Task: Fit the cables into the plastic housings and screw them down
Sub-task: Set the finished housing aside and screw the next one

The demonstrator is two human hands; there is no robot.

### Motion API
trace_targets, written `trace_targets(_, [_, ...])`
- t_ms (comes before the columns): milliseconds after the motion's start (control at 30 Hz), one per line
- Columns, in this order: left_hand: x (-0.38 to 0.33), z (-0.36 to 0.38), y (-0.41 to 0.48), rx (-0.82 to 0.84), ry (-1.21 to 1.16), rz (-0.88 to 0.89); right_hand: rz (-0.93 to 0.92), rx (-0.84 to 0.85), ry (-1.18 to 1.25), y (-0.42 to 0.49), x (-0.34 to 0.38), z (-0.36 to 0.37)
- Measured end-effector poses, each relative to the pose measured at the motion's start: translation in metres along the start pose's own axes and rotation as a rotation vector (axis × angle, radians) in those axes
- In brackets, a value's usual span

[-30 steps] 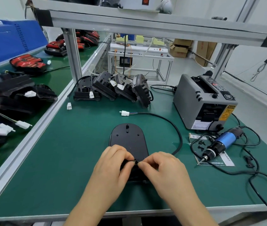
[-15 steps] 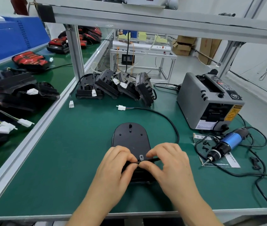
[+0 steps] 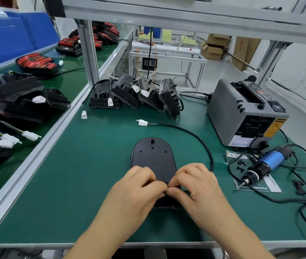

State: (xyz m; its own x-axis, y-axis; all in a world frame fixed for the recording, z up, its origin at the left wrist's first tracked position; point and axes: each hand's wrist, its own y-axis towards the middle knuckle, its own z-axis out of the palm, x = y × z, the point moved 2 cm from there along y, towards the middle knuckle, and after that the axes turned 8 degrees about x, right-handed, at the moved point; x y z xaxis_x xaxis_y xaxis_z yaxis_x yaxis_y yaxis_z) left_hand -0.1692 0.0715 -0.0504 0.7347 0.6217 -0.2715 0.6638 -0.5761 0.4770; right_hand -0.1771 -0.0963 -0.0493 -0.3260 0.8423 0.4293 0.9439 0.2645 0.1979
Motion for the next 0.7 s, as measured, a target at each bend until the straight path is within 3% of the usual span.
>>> trace_targets(200, [0.003,0.011,-0.004,-0.166,0.132,0.061,-0.003,0.121,-0.005,0.007,-0.005,-0.001])
trace_targets(500, [0.004,0.025,-0.01,-0.247,0.12,0.031,-0.053,0.184,0.042,0.011,-0.007,-0.006])
trace_targets(600, [0.004,0.027,-0.011,-0.251,0.104,0.036,0.005,0.1,0.224,0.009,-0.021,-0.024])
trace_targets(700, [0.005,0.029,-0.012,-0.262,0.078,0.045,0.257,-0.1,0.11,0.008,-0.068,-0.062])
